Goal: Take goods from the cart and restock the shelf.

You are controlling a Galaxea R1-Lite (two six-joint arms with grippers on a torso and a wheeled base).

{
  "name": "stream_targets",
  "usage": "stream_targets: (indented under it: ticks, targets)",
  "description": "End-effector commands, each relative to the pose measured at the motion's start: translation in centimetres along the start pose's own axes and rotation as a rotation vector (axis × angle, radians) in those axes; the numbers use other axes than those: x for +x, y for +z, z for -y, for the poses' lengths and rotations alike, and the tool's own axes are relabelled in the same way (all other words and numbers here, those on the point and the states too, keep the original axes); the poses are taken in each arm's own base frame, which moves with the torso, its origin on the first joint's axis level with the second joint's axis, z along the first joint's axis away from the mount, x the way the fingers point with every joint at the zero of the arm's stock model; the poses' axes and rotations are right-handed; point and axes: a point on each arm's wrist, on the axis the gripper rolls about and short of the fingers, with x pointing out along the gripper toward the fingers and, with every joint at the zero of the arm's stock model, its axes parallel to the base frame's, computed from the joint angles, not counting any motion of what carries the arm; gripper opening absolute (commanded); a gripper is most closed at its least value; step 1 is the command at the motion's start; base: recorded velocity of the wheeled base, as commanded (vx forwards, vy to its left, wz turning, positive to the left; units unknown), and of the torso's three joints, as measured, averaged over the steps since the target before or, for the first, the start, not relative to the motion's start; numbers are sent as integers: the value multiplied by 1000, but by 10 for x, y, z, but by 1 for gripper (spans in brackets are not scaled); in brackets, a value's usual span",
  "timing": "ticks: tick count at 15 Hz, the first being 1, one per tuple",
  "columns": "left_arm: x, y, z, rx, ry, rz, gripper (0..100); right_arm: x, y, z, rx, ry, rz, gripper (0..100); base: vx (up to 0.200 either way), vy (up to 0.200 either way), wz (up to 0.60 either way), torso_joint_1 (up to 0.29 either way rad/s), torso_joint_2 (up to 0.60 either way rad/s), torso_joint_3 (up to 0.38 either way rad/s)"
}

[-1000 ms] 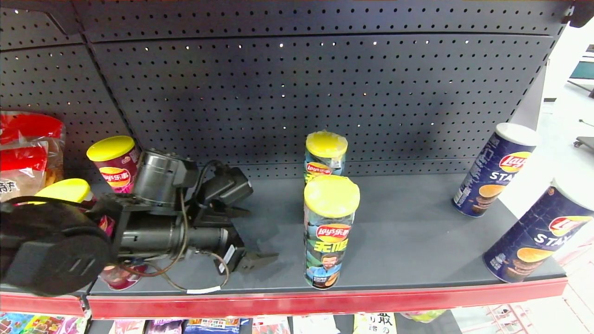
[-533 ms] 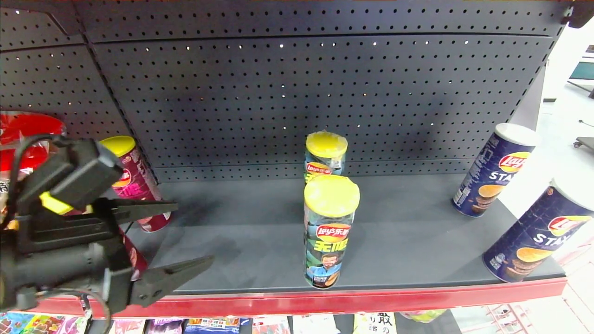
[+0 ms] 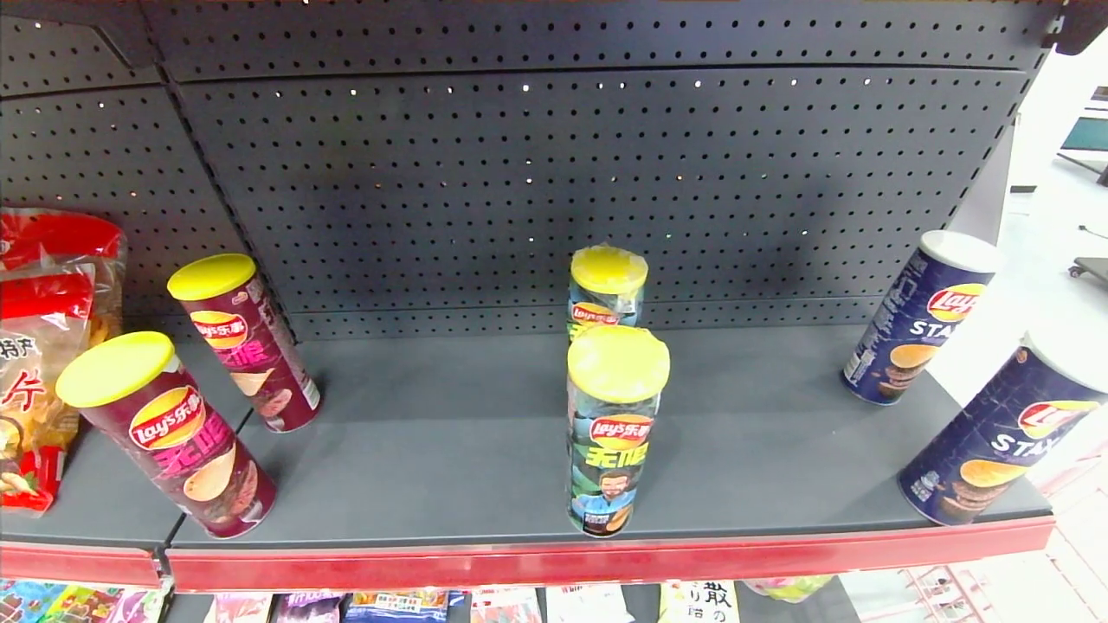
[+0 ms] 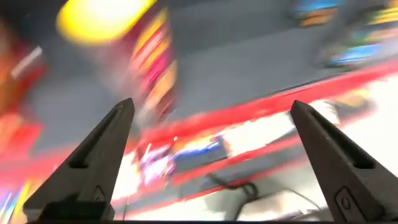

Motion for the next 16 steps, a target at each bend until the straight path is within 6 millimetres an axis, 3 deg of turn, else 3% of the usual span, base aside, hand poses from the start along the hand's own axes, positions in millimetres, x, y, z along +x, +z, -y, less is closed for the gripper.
stream_targets:
  ticks: [1,3,4,6,9,11,16]
  targets:
    - [-6,-74,3,-59,188,44,100,0,0,0,0,1,0,100,0,0,0,0,0,0]
    - [28,-90,6,-103,20,224,100,0,0,0,0,1,0,100,0,0,0,0,0,0]
    - [32,-88,7,-78,-51,324,100,0,0,0,1,1,0,100,0,0,0,0,0,0]
    - [32,-92,7,-88,-17,268,100,0,0,0,3,4,0,100,0,0,0,0,0,0]
    - [34,-95,7,-104,185,247,100,0,0,0,6,5,0,100,0,0,0,0,0,0]
    - [32,-97,7,-72,72,280,100,0,0,0,3,5,0,100,0,0,0,0,0,0]
    - [30,-99,7,-56,90,317,100,0,0,0,4,5,0,100,0,0,0,0,0,0]
